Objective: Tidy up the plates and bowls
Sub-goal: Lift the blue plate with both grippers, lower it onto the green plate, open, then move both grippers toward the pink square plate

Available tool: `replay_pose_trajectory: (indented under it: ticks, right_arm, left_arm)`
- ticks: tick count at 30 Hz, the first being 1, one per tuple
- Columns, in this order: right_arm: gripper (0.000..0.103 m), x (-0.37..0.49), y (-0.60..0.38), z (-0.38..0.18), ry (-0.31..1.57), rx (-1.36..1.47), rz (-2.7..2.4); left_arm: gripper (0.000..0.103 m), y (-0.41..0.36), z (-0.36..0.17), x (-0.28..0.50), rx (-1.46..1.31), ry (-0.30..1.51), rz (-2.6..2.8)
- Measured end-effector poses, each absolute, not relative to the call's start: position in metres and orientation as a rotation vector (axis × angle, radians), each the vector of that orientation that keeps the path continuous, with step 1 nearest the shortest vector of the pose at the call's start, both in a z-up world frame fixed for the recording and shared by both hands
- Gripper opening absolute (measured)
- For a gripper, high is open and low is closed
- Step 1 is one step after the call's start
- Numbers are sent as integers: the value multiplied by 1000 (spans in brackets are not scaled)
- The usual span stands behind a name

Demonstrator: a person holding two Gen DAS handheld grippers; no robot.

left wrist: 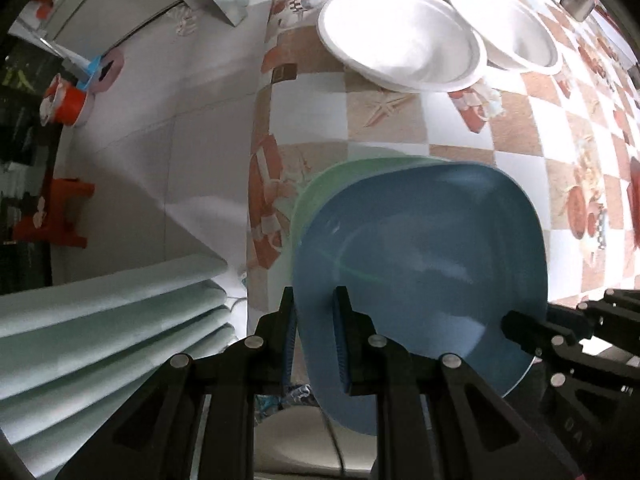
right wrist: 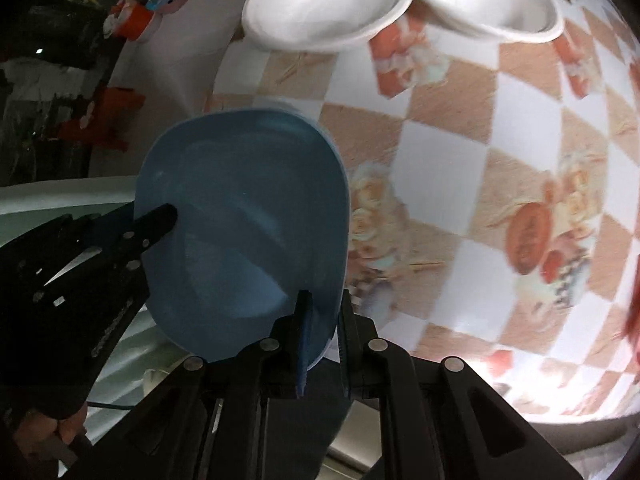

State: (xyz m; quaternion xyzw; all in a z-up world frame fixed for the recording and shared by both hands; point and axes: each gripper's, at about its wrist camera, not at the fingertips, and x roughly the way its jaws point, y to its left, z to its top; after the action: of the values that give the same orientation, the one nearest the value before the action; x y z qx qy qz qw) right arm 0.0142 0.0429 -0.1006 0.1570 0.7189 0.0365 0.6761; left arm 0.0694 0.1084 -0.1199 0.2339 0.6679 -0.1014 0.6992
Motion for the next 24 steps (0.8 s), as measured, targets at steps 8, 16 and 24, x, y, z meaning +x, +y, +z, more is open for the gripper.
replay_pose_trajectory:
  ticks: [8,16,24]
  right_arm:
    - [16,20,53,-102,1628,373,104]
    - [83,8,21,-35,1462,194,27]
    - [83,3,-19,15,1345,266,-45]
  left_arm:
    - [26,104,-118,60,579,1398,-278]
    - [82,82,-49,40,525,1297,-392]
    - [87,39,-24,38,542,1296,-464]
